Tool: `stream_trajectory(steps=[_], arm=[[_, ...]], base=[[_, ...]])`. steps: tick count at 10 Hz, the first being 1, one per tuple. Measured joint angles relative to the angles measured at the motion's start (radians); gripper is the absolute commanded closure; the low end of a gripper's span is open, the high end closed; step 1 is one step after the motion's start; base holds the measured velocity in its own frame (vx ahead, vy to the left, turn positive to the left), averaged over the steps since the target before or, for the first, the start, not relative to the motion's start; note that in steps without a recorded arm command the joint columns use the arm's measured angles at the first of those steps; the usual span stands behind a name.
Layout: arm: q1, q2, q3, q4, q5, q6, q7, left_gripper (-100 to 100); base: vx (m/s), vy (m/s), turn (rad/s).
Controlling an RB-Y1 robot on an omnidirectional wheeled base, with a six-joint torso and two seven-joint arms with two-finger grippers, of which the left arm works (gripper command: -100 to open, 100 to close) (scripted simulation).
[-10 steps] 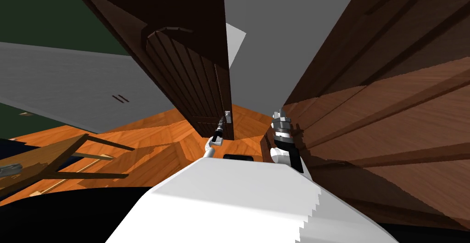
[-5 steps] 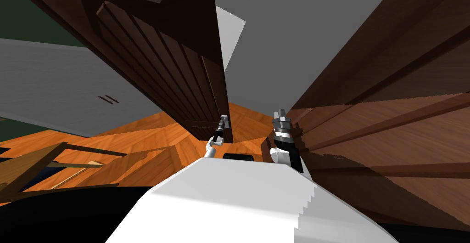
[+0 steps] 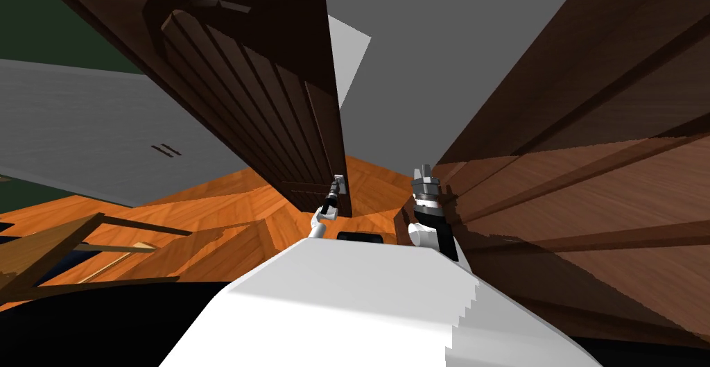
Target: Push the door open
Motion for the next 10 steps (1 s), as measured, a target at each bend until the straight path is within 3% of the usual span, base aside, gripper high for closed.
stream_trajectory(steps=[6,8,9,10], arm=[[0.016,0.008,-0.04,-0.004,0.016,0.003,-0.02,100],[0.024,0.031,-0.047,-0.02,0.032,0.003,-0.028,100],[0.03,0.039,-0.055,-0.029,0.041,0.003,-0.038,-100],[0.038,0.049,-0.075,-0.039,0.05,0.006,-0.045,-100]], base=[[0.185,-0.001,0.137],[0.271,0.023,0.308],[0.043,0.023,0.265],[-0.127,0.052,0.081]])
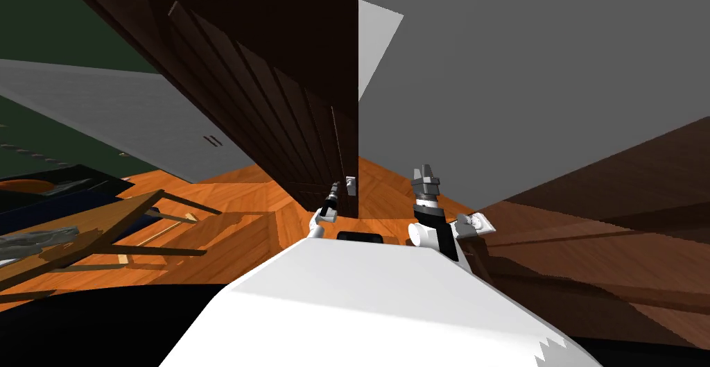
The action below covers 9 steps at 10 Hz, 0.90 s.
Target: Push the door open
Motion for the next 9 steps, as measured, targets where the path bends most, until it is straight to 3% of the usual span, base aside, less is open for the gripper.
stream_trajectory(steps=[1,6,7,9], arm=[[0.005,0.003,-0.016,-0.002,0.005,-0.001,-0.006,-100],[0.051,-0.023,-0.113,-0.043,0.039,0.004,-0.045,-100],[0.072,-0.046,-0.136,-0.077,0.044,0.018,-0.058,-100],[0.09,-0.078,-0.171,-0.093,0.057,0.02,-0.073,-100]], base=[[-0.167,0.069,0.082],[-0.153,0.006,0.139],[-0.176,-0.088,0.14],[-0.122,-0.095,0.044]])
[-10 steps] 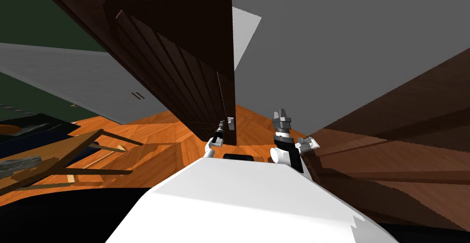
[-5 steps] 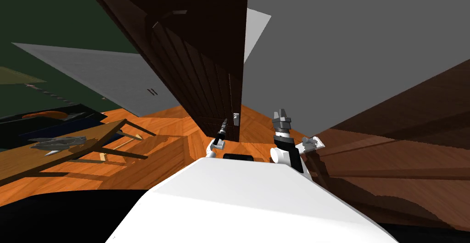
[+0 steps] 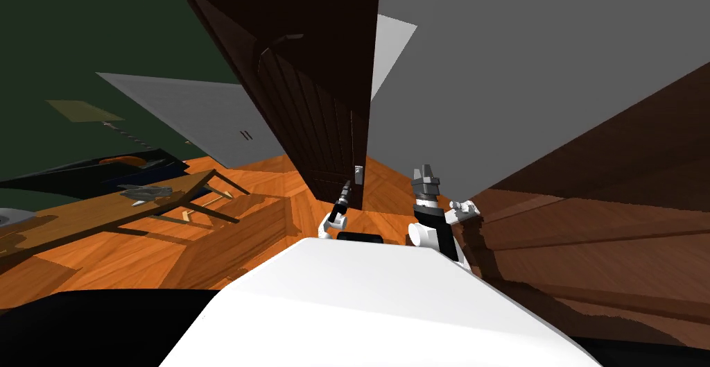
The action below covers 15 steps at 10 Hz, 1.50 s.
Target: Push the door open
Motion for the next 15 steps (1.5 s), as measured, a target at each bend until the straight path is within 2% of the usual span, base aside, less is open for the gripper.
stream_trajectory(steps=[1,4,6,8,11,12,15], arm=[[0.001,-0.001,-0.002,-0.003,0.001,0.003,-0.001,-100],[-0.008,0.04,0.005,0.005,0.001,0.002,-0.001,-100],[-0.013,0.052,0.01,0.014,-0.001,-0.002,-0.003,-100],[-0.02,0.043,0.016,0.019,-0.002,-0.001,-0.005,-100],[-0.036,-0.006,0.025,0.043,-0.002,-0.011,-0.006,-100],[-0.037,-0.009,0.025,0.045,-0.002,-0.013,-0.006,100],[-0.036,-0.008,0.022,0.044,-0.003,-0.01,-0.006,100]], base=[[0.104,0.038,-0.013],[0.206,0.021,-0.015],[0.234,-0.073,-0.013],[0.171,-0.099,-0.017],[0.101,-0.107,-0.006],[-0.005,0.007,0.0],[-0.016,0.017,-0.013]])
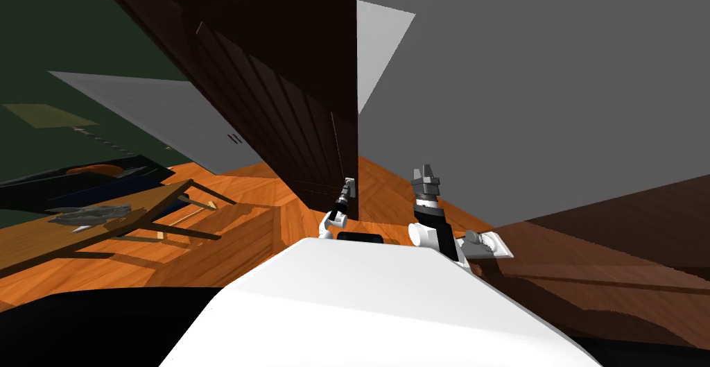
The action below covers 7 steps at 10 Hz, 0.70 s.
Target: Push the door open
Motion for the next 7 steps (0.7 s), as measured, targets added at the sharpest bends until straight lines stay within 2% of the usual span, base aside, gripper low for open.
stream_trajectory(steps=[2,3,5,7], arm=[[0.001,0.0,-0.001,0.001,0.0,0.001,0.0,100],[0.001,0.0,-0.001,0.001,0.0,0.001,0.0,100],[0.03,0.022,-0.039,-0.016,0.013,0.007,-0.016,100],[0.056,0.034,-0.073,-0.032,0.028,0.001,-0.044,100]], base=[[0.0,0.0,0.0],[0.133,-0.017,0.166],[0.209,-0.063,0.265],[0.214,-0.058,0.191]])
